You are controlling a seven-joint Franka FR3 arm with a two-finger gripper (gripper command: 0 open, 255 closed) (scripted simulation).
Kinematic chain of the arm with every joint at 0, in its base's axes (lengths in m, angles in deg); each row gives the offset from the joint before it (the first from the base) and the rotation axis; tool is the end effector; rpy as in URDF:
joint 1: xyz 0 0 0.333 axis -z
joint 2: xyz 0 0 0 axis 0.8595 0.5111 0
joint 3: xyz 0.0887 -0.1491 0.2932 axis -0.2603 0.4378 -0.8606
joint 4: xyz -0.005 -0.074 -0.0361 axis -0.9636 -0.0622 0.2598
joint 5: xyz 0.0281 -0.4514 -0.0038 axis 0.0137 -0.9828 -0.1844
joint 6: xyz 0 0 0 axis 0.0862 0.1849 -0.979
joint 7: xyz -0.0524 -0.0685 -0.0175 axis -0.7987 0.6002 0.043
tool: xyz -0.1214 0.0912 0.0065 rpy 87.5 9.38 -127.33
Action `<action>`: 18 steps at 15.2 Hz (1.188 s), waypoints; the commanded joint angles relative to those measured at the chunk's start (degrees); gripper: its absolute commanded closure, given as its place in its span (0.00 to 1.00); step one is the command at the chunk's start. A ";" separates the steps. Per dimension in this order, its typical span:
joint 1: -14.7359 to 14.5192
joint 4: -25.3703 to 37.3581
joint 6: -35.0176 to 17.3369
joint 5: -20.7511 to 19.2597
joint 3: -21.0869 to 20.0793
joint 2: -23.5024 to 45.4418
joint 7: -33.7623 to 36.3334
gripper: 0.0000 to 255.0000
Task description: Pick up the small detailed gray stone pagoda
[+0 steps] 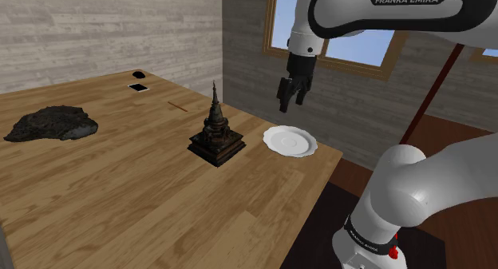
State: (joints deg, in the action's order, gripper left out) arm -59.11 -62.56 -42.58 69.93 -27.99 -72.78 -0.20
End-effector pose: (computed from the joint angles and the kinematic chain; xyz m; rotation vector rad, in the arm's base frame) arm 0.3716 -0.0195 0.5376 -3.1020 0.1112 -0.0170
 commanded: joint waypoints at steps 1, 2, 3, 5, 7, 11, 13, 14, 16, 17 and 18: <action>0.00 0.00 0.00 0.00 0.00 0.00 0.00 0.00; -0.19 -0.95 -3.27 0.18 -0.20 0.42 0.07 0.00; -0.38 -1.82 -6.54 0.34 -0.40 0.93 0.13 0.00; -0.75 -3.30 -13.13 0.65 -0.82 2.25 0.25 0.00; -1.13 -4.43 -19.72 0.92 -1.24 3.93 0.36 0.00; -1.84 -5.55 -32.81 1.30 -2.09 8.31 0.60 0.00; -2.14 -5.54 -39.22 1.39 -2.53 10.94 0.74 0.00; -2.27 -5.39 -42.36 1.40 -2.77 12.34 0.82 0.00; -2.46 -4.80 -48.52 1.35 -3.26 15.30 1.03 0.00; -2.52 -4.36 -51.51 1.28 -3.52 16.84 1.16 0.00; -2.56 -3.83 -54.45 1.16 -3.79 18.41 1.31 0.00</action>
State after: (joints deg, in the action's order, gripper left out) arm -61.59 -66.25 -93.60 71.18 -31.42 -55.37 0.88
